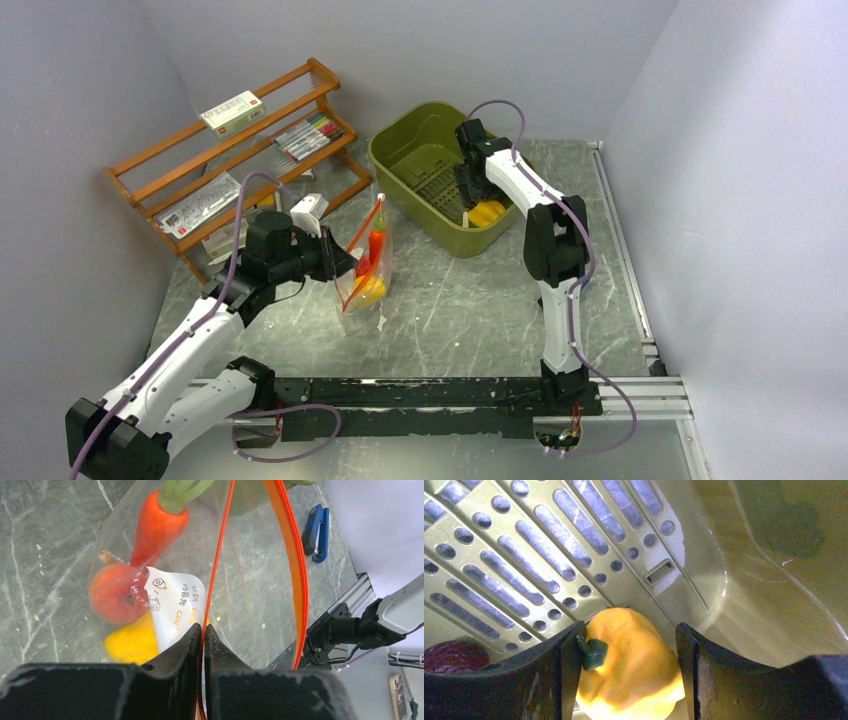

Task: Place the food in the zip-top bag and seal the zipper
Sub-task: Pick up the fake vegetable at the center of the board.

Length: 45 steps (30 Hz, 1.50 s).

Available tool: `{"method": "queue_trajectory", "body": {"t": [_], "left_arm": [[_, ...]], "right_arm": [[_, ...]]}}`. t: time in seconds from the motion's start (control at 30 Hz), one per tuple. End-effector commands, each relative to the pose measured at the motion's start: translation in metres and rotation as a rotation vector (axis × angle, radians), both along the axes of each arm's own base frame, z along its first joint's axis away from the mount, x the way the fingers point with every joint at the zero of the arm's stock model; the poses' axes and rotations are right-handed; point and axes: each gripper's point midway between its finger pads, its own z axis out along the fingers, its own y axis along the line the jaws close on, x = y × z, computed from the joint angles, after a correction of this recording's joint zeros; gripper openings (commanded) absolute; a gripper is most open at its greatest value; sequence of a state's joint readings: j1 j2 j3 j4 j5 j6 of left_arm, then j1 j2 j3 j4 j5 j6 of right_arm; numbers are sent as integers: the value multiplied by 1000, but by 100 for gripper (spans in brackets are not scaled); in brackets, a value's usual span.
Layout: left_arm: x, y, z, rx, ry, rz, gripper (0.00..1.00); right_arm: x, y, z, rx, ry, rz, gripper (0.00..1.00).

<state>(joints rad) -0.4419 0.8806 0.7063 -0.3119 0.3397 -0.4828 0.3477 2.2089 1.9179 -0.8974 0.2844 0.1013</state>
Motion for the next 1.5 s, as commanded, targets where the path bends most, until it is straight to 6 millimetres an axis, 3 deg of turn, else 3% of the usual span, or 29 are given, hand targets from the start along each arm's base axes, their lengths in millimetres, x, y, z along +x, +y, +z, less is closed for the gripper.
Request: {"method": "queue_trajectory", "body": {"t": [0.0, 0.43, 0.7, 0.77, 0.97, 1.07, 1.2, 1.47], "left_arm": [[4, 3, 11, -6, -35, 19, 7], [7, 5, 17, 6, -61, 26, 7], [13, 7, 25, -7, -103, 51, 7], [14, 7, 25, -10, -116, 61, 8], [24, 13, 28, -14, -142, 121, 10], [25, 10, 26, -3, -119, 103, 9], [24, 4, 39, -34, -137, 76, 11], [35, 3, 37, -20, -127, 95, 22]], "right_arm": [[4, 6, 33, 62, -62, -1, 56], [29, 19, 77, 147, -222, 5, 51], [27, 14, 90, 143, -285, -9, 51], [24, 12, 106, 154, -331, -13, 51], [28, 15, 121, 207, -456, -3, 50], [30, 19, 136, 250, -537, 9, 50], [29, 25, 160, 310, -607, 34, 48], [6, 23, 216, 378, -709, 49, 48]]}}
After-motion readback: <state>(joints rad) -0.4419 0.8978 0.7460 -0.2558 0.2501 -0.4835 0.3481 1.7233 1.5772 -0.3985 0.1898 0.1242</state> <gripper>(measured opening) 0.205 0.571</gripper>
